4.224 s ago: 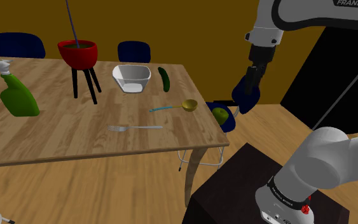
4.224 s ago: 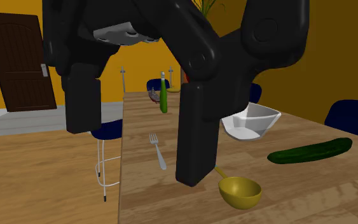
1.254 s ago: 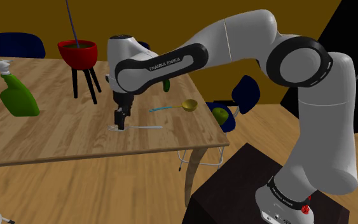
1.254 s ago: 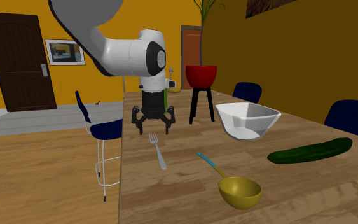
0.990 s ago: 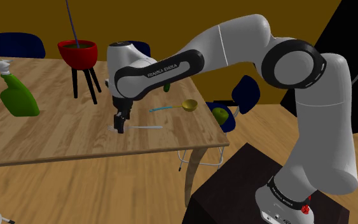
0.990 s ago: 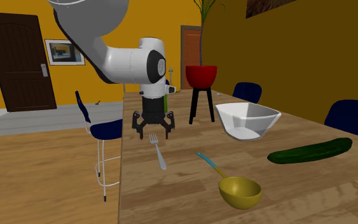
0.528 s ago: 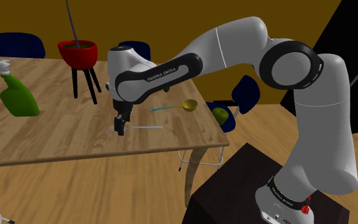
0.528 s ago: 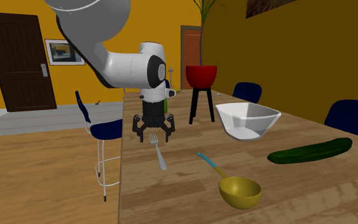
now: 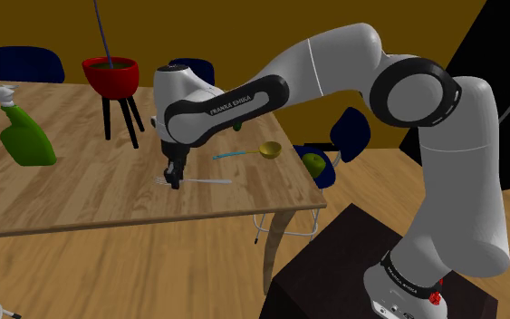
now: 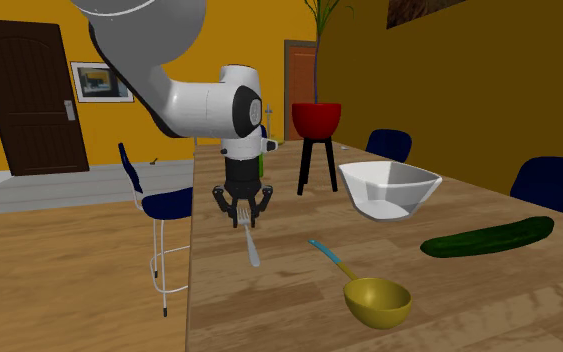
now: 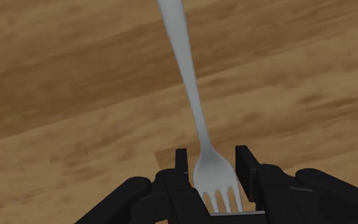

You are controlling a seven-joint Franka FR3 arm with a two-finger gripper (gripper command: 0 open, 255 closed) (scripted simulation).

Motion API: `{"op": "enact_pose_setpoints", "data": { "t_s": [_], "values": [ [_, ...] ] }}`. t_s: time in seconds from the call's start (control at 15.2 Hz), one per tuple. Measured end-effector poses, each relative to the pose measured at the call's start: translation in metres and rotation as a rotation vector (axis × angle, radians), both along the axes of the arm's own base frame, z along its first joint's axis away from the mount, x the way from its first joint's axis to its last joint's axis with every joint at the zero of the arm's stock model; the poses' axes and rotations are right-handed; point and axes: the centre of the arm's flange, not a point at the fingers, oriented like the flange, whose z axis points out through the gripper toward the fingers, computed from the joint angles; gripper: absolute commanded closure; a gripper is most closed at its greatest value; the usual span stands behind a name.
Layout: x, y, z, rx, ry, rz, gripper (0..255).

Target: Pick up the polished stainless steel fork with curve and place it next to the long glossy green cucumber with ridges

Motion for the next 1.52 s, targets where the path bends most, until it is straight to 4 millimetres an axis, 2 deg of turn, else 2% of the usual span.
{"op": "enact_pose_setpoints", "data": {
  "t_s": [0.4, 1.52],
  "values": [
    [-0.002, 0.002, 0.005, -0.001, 0.004, 0.002, 255],
    [-0.003, 0.001, 0.093, -0.001, 0.006, 0.003, 255]
  ]
}}
